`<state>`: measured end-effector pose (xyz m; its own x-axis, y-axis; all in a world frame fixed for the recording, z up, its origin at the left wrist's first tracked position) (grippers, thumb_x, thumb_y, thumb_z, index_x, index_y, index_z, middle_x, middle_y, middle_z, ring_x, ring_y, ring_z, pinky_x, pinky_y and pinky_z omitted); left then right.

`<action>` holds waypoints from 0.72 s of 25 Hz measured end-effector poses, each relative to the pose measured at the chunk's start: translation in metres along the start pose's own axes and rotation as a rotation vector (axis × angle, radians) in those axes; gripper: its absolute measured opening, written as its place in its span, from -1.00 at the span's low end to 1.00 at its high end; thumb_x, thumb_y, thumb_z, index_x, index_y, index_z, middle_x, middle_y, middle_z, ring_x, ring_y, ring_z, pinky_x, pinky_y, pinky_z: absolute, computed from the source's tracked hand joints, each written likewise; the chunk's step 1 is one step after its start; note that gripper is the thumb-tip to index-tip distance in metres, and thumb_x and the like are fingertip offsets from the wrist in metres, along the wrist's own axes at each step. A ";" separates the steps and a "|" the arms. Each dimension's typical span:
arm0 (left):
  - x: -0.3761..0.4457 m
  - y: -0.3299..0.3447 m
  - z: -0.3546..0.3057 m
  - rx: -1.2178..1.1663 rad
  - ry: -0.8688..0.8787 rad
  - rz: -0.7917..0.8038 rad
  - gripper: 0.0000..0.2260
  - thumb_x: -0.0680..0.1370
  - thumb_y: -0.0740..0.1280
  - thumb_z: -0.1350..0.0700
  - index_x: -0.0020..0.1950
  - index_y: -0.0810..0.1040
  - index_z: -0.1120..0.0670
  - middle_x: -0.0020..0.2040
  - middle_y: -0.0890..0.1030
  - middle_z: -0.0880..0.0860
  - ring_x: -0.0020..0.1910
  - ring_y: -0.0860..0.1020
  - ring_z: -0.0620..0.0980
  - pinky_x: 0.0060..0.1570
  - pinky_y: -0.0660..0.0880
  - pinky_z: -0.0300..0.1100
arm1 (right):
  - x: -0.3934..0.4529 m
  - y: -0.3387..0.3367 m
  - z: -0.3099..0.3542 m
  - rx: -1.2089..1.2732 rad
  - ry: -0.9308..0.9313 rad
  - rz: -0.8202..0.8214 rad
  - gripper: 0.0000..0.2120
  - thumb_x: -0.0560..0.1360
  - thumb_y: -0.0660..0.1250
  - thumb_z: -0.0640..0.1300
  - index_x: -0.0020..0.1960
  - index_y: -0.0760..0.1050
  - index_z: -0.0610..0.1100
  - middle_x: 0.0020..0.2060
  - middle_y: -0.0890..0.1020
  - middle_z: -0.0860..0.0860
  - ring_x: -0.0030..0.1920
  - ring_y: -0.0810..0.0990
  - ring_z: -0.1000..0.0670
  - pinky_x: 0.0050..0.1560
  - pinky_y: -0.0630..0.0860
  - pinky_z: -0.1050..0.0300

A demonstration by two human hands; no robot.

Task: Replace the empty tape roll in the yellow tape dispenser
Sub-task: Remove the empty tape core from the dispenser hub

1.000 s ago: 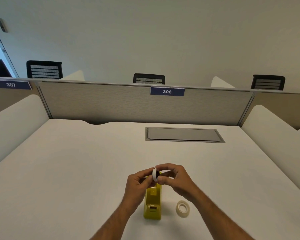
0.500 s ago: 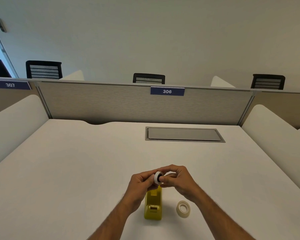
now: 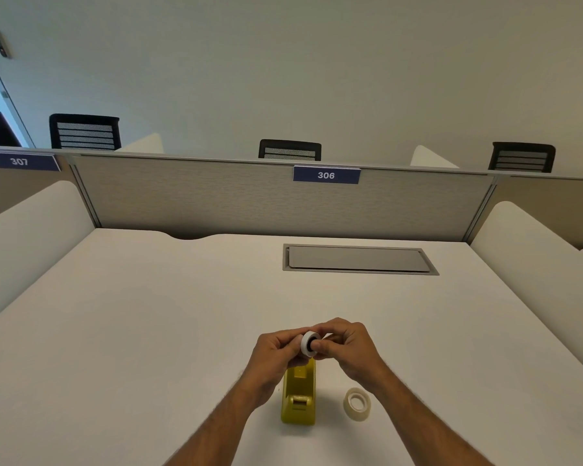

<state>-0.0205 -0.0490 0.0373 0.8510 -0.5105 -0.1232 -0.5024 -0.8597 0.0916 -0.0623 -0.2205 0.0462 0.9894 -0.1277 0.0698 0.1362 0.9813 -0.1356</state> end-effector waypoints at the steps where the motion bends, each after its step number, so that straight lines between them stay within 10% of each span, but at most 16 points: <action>1: 0.000 0.000 0.000 -0.002 -0.002 0.001 -0.79 0.59 0.31 0.15 0.18 0.66 0.04 0.09 0.70 0.05 0.08 0.66 0.08 0.06 0.62 -0.03 | 0.000 0.001 0.000 -0.005 -0.004 -0.004 -0.82 0.41 0.50 -0.36 -0.01 0.70 -0.21 -0.09 0.68 -0.13 -0.15 0.73 -0.16 -0.17 0.70 0.07; 18: 0.000 -0.001 -0.007 0.017 -0.034 0.012 -0.81 0.58 0.33 0.14 0.15 0.67 0.05 0.06 0.71 0.06 0.05 0.67 0.09 0.01 0.63 -0.06 | -0.002 0.002 -0.001 -0.092 -0.043 -0.049 -0.83 0.39 0.52 -0.33 -0.10 0.70 -0.08 -0.13 0.68 -0.15 -0.20 0.71 -0.15 -0.22 0.70 0.04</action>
<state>-0.0192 -0.0483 0.0440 0.8397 -0.5204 -0.1554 -0.5150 -0.8538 0.0761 -0.0642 -0.2186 0.0449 0.9786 -0.1664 0.1209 0.1900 0.9566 -0.2211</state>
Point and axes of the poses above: each hand's wrist, its own x-axis towards the middle knuckle, its own y-axis out of the palm, z = x × y, the point moved 1 cm from there along x, towards the middle knuckle
